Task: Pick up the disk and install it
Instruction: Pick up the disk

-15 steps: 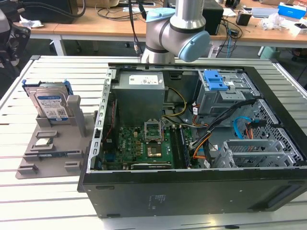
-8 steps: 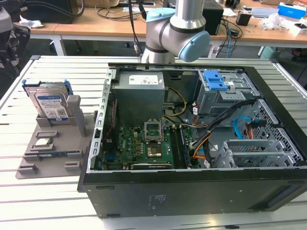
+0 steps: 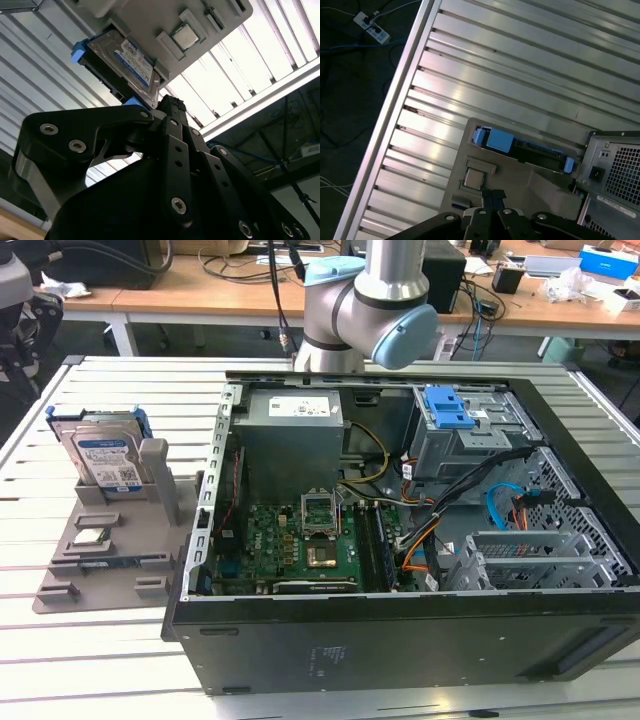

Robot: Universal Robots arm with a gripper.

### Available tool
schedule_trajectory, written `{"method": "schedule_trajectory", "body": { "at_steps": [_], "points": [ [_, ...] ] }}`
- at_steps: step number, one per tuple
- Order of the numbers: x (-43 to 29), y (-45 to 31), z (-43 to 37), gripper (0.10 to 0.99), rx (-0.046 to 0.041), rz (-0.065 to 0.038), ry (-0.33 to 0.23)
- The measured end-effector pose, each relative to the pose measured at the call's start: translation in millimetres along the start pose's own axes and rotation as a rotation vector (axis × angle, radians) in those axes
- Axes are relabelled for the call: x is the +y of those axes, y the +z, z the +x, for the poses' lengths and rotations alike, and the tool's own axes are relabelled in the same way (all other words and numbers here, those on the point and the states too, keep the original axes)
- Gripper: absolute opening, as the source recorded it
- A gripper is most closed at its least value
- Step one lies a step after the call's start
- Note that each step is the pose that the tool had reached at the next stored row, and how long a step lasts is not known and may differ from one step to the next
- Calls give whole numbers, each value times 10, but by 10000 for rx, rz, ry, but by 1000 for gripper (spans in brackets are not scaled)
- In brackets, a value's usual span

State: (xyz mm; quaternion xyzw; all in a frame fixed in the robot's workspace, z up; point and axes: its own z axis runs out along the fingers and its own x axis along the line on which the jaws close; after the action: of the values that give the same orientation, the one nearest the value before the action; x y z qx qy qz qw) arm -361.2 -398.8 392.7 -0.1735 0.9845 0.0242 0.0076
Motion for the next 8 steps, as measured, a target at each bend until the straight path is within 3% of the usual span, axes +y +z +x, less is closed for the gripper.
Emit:
{"method": "schedule_trajectory", "body": {
  "at_steps": [8],
  "points": [
    [0, 0, 0, 102, 30, -16, -658]
  ]
}}
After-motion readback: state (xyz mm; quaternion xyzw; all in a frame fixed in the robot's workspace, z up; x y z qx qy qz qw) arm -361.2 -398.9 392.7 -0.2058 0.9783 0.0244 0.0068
